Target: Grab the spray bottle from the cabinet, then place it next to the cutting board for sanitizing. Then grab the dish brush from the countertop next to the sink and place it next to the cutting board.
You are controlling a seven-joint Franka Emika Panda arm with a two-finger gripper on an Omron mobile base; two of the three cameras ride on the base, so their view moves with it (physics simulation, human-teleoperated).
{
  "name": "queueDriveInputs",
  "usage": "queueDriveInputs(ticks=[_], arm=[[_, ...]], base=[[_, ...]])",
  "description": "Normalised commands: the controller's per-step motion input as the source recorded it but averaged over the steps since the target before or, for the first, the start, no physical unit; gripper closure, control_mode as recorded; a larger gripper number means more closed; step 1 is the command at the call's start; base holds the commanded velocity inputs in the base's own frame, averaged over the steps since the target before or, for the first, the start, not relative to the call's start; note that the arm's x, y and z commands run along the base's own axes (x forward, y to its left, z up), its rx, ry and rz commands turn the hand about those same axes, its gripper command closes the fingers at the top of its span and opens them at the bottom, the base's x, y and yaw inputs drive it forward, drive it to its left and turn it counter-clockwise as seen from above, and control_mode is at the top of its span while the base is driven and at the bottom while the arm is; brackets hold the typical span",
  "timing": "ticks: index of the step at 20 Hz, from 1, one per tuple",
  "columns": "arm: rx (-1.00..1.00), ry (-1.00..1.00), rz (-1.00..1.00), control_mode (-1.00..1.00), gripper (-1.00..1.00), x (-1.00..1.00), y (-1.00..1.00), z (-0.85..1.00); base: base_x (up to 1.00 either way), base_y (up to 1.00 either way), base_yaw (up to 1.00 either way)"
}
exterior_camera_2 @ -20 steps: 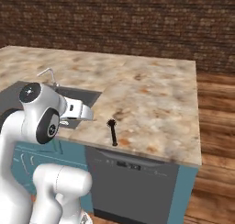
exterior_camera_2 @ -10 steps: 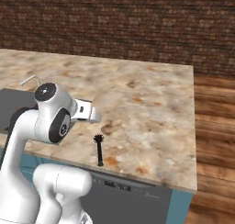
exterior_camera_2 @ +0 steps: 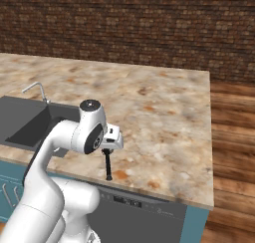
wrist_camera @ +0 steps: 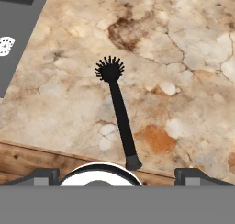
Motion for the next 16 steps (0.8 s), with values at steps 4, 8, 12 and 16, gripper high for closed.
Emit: queueDriveInputs(ticks=[4,8,12,16], arm=[[0.0,0.07,0.04,-1.0,-1.0,0.44,0.0,-0.55],[0.0,0.02,0.03,-1.0,-1.0,0.5,0.0,-0.61],[0.0,0.04,0.02,-1.0,-1.0,0.56,0.0,-0.58],[0.0,0.08,0.01,-1.0,-1.0,0.37,0.0,-0.52]], base=[[0.0,0.0,0.0],[0.0,0.0,0.0],[0.0,0.0,0.0],[0.0,0.0,0.0]])
